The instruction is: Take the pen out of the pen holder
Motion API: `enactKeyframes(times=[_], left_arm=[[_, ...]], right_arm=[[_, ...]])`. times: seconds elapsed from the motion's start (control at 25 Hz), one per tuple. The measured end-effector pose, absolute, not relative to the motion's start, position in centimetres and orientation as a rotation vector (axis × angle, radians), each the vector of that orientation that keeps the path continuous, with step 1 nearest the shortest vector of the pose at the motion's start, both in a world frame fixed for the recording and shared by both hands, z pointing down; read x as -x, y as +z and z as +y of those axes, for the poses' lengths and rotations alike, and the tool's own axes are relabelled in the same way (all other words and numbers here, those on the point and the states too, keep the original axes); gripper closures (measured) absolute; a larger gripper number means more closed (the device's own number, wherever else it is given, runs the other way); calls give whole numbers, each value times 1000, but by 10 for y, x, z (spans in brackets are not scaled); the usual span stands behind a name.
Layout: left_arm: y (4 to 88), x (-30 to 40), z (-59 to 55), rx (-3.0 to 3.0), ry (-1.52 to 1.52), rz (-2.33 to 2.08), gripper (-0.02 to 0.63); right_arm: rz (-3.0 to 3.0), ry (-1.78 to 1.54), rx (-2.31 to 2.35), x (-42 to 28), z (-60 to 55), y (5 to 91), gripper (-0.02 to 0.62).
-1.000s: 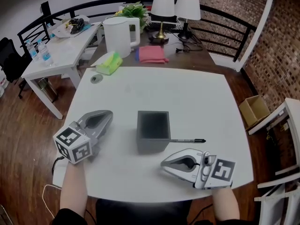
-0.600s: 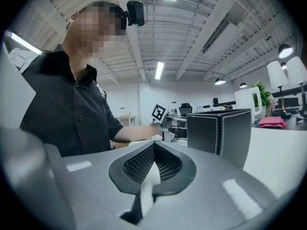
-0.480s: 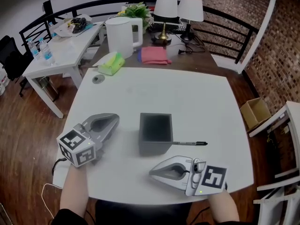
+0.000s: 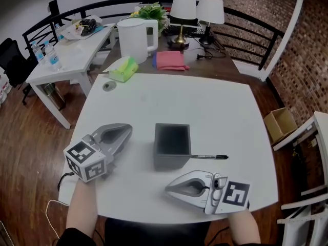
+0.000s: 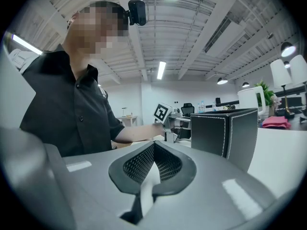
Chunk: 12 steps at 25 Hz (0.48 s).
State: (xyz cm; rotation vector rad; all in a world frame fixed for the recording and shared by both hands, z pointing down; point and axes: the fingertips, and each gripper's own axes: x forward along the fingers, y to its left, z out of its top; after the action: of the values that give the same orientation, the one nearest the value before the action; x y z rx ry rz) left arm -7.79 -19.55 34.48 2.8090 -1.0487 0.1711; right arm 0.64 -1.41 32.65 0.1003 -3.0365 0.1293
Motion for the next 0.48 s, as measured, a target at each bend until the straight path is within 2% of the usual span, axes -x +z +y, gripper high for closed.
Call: enactKeyframes(times=[0.48], left_arm=[[345,78,-196,-2809,171,-1049,601]], right_arm=[[-3031,130,-91,-7,-13,327,583]])
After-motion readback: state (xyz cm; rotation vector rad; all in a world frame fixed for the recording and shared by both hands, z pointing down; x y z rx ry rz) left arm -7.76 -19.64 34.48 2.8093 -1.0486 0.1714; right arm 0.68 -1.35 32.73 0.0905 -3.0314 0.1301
